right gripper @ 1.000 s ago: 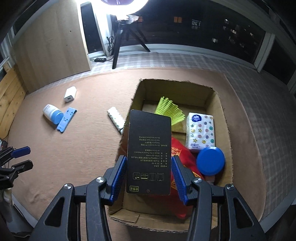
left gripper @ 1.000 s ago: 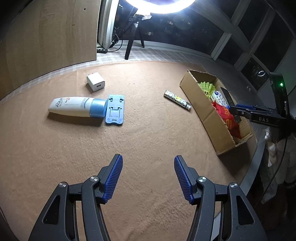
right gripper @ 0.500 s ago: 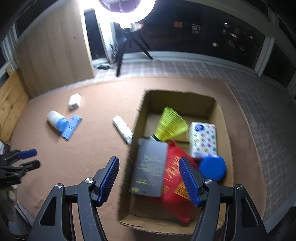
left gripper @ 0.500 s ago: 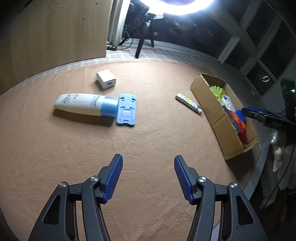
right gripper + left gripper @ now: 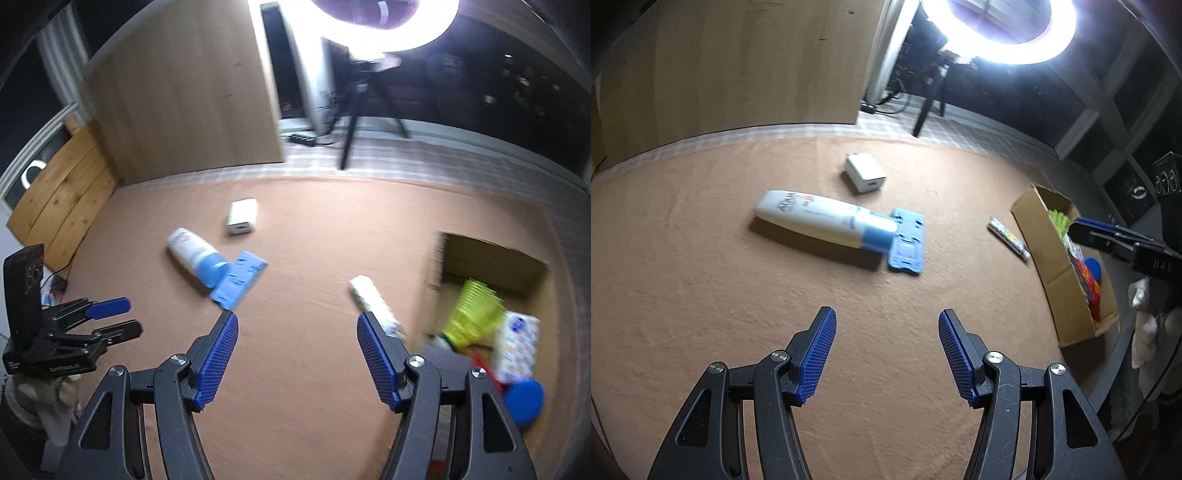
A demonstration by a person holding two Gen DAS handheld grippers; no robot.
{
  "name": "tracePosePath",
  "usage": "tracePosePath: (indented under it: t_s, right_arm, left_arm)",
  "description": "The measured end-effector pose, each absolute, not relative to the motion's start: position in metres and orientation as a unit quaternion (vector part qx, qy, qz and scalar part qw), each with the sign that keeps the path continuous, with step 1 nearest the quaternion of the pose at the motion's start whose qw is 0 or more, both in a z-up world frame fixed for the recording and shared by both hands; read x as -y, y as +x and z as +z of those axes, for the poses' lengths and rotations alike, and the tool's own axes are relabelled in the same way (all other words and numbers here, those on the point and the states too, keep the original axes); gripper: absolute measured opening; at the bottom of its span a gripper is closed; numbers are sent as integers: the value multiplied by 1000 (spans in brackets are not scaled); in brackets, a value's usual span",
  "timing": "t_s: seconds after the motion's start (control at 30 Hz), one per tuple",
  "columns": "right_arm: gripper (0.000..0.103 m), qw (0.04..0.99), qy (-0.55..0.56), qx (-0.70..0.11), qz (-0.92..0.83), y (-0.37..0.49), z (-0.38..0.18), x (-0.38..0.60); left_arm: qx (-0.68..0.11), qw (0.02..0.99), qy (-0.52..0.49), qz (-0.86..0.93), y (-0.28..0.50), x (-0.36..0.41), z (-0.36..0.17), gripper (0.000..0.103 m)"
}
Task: Organize objects
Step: 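Move both tools to the white AQUA sunscreen tube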
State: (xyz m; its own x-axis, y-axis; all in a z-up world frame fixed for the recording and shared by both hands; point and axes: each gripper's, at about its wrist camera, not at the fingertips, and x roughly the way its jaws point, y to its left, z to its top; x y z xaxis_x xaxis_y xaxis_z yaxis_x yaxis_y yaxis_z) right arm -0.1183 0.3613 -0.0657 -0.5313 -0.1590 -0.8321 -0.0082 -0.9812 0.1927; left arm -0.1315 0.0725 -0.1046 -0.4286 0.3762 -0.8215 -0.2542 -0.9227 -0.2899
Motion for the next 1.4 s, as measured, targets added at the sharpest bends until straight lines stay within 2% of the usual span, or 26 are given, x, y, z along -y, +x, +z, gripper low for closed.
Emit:
tracePosePath:
  t_s: [0.47, 0.87, 1.1, 1.27, 1.4]
  right_arm:
    - [63, 154, 532, 124, -823, -210, -106, -292]
    - [63, 183, 564, 143, -792, -273, -142, -251]
    - [63, 191, 580, 165, -774, -283, -160, -243]
    - [52, 210, 594, 192, -752, -279, -169, -237]
    - [52, 213, 598, 185, -750, -277, -170, -230]
  left_arm:
    - [129, 162, -515, 832, -165, -36, -129, 61]
    - [155, 158, -526, 821, -190, -27, -151, 61]
    - [159, 162, -529, 818, -203, -26, -158, 61]
    - [166, 172, -534, 811, -210, -25, -164, 61]
    - [167, 169, -536, 810, -215, -23, -169, 61]
